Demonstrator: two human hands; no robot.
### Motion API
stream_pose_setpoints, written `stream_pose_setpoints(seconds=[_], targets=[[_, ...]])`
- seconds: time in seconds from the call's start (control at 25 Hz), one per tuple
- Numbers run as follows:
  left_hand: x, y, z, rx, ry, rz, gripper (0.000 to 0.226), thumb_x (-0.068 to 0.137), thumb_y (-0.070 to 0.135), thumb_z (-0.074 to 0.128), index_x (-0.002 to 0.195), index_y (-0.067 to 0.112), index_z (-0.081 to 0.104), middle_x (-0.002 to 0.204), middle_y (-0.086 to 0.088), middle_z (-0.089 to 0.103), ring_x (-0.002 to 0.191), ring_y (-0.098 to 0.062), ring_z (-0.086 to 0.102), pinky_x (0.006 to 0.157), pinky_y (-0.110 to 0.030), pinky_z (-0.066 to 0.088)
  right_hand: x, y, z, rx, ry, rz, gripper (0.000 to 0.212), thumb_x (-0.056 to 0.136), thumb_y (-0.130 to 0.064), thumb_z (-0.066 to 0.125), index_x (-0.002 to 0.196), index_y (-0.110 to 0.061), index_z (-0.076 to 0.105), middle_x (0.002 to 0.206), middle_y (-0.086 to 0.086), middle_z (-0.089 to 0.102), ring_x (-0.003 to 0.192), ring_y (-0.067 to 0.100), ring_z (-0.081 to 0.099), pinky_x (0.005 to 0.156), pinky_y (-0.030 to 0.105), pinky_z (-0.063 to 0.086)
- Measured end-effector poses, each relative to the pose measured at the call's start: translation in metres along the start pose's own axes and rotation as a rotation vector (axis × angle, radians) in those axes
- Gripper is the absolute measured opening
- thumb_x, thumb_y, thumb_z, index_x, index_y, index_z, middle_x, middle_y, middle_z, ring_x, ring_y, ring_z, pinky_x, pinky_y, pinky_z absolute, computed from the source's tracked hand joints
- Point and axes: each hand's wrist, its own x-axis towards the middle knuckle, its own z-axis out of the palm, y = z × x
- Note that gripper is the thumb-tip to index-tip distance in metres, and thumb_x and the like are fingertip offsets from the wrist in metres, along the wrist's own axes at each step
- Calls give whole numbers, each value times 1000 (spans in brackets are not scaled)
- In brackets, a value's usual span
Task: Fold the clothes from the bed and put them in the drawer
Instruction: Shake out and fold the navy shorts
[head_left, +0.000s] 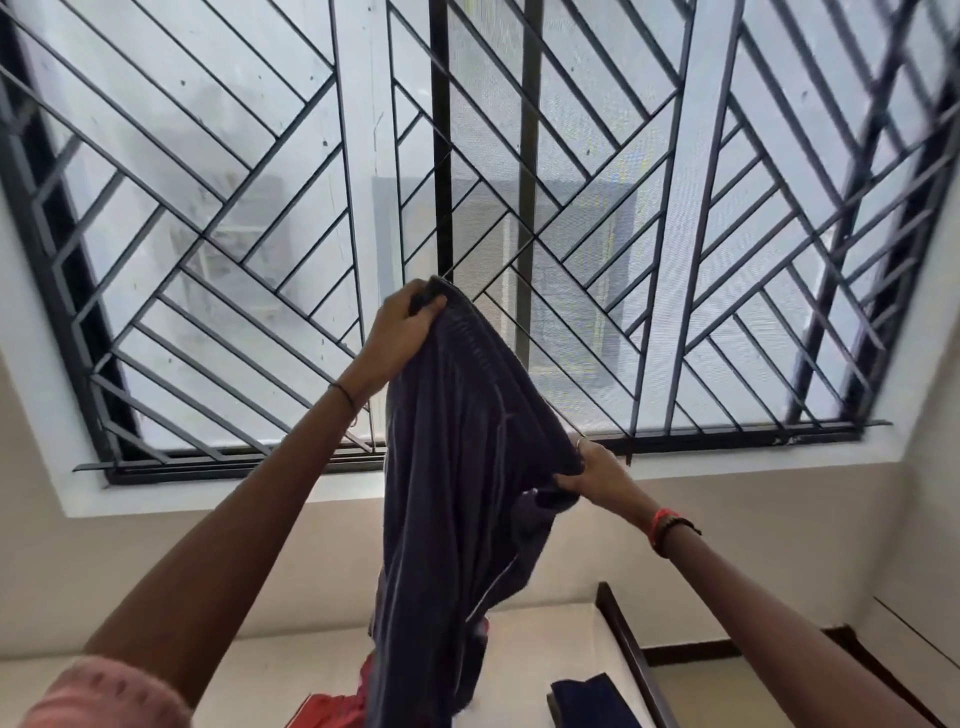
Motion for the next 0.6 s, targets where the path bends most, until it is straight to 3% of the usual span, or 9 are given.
stream_pose_setpoints(seconds=[0.12,0.24,0.32,0.44,0.6], targets=[[3,-8,-6,28,34,-21,8,93,17,58,93,10,63,81,-3,59,73,-11,52,67,-20,40,-2,5,10,-163,129,-4,46,72,1,60,114,-16,55,85,5,62,77,22,58,65,27,41],[5,-21,-21,73,63,-55,7,92,19,59,90,12,61,76,1,55,70,-10,49,63,-17,38,-6,7,13,-198,167,-183,76,70,7,52,139,-23,41,101,4,55,85,16,52,74,24,41],[7,-32,-34,136,46,-65,8,92,21,59,89,14,61,78,0,57,74,-13,51,67,-23,39,-8,9,10,-272,188,-256,85,72,9,48,146,-31,32,101,6,49,84,17,51,78,24,43],[8,-45,-52,273,12,-60,6,90,20,62,88,15,61,82,-2,60,79,-15,53,70,-25,36,-8,8,5,-332,196,-326,76,73,11,45,132,-36,44,98,6,47,85,16,50,80,19,41],[7,-61,-62,348,-62,-70,13,90,15,62,100,8,67,94,-7,68,87,-18,61,77,-24,42,-9,4,-4,-280,196,-281,42,70,2,55,106,-20,58,96,3,58,81,17,55,73,13,38]])
